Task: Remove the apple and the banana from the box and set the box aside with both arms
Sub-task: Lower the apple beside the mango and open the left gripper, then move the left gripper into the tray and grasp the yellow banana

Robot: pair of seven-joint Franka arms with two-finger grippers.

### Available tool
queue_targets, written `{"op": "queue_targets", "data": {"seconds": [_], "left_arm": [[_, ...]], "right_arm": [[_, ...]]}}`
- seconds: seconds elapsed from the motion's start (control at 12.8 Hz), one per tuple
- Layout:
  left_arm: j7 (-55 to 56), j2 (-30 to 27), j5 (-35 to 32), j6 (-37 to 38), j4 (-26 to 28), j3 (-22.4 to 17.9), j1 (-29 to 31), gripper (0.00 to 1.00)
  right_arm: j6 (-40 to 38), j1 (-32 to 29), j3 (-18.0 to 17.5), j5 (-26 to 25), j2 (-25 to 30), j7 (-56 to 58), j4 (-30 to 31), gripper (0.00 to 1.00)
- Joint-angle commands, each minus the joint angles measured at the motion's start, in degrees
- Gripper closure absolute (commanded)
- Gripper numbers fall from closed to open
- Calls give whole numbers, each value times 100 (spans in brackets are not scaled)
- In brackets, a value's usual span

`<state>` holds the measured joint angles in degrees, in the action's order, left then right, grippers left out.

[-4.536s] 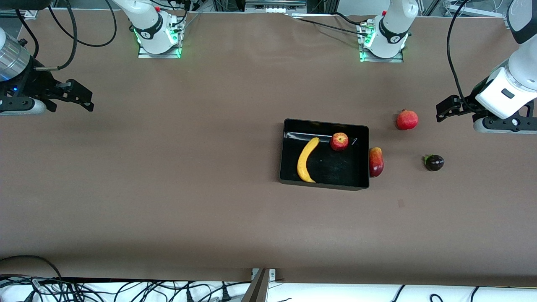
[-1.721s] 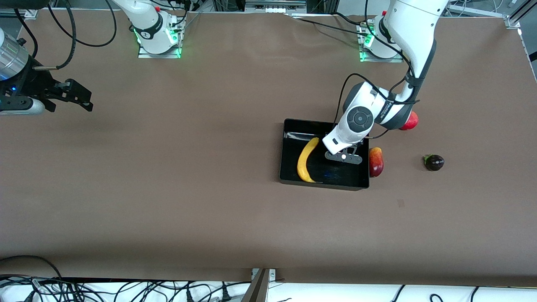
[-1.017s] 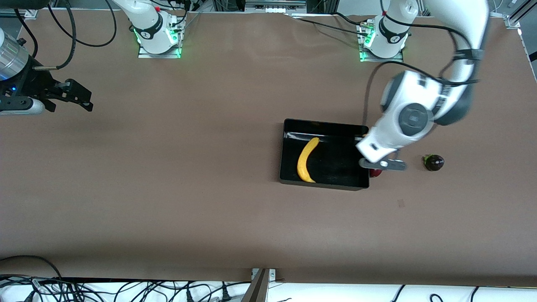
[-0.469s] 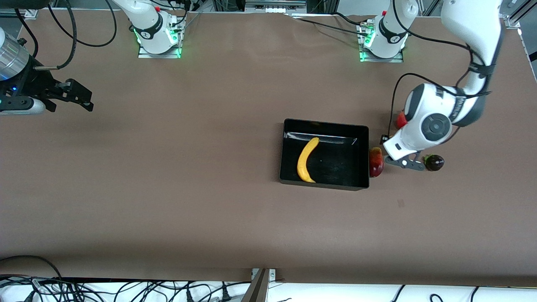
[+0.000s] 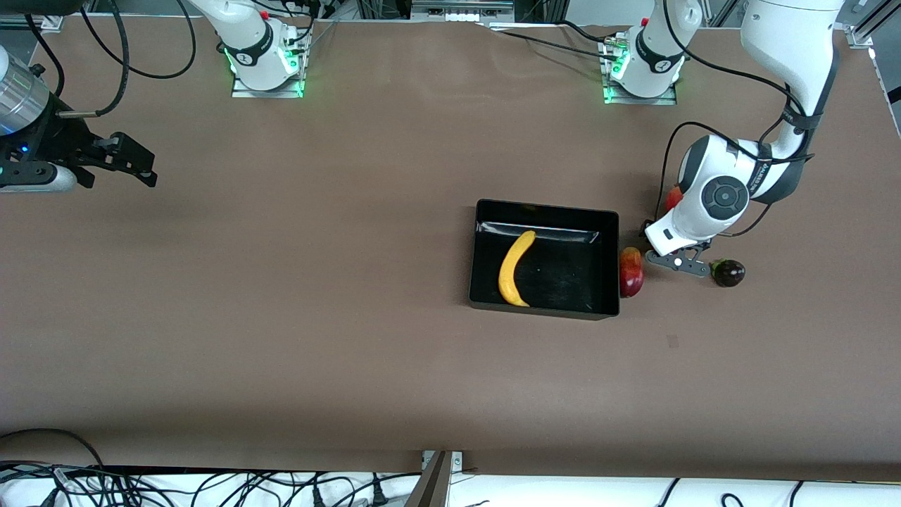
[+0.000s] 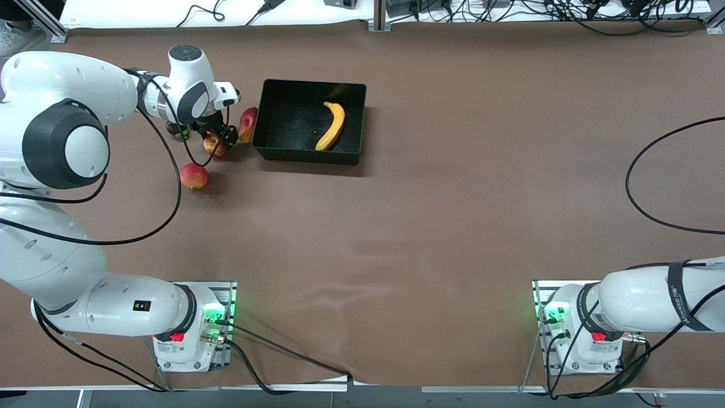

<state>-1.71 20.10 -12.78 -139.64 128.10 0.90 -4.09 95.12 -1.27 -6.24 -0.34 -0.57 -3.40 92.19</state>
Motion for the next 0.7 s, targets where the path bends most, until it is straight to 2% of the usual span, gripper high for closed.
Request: {"op": "queue_targets", "data": {"seconds": [0.0,0.16,0.31,0.39,0.55,0.63], "left_arm": [[-75,-452,-120,59,-125,234,31,0],[29,-568,-24,775,-861,629,-4,0],[467,-298,256,1865,-1967,1016,-48,0],[618,-104,484,2140,-2338,1201,-65,0],[943,387,950,2125,-2841,1483,-249,0],[1127,764,1074,2064,-3165,1492,-459,0]], "right_arm": [[-29,-40,-44,-36,-5,-3,-61,0],[-29,-32,-44,-36,-5,-3,-61,0],[-29,-32,-44,-27,-5,-11,-61,0],[-29,-32,-44,-27,-5,-11,-61,0],[-29,-32,-44,-27,-5,-11,-61,0],[-29,-23,-44,-27,-5,-11,-61,0]]}}
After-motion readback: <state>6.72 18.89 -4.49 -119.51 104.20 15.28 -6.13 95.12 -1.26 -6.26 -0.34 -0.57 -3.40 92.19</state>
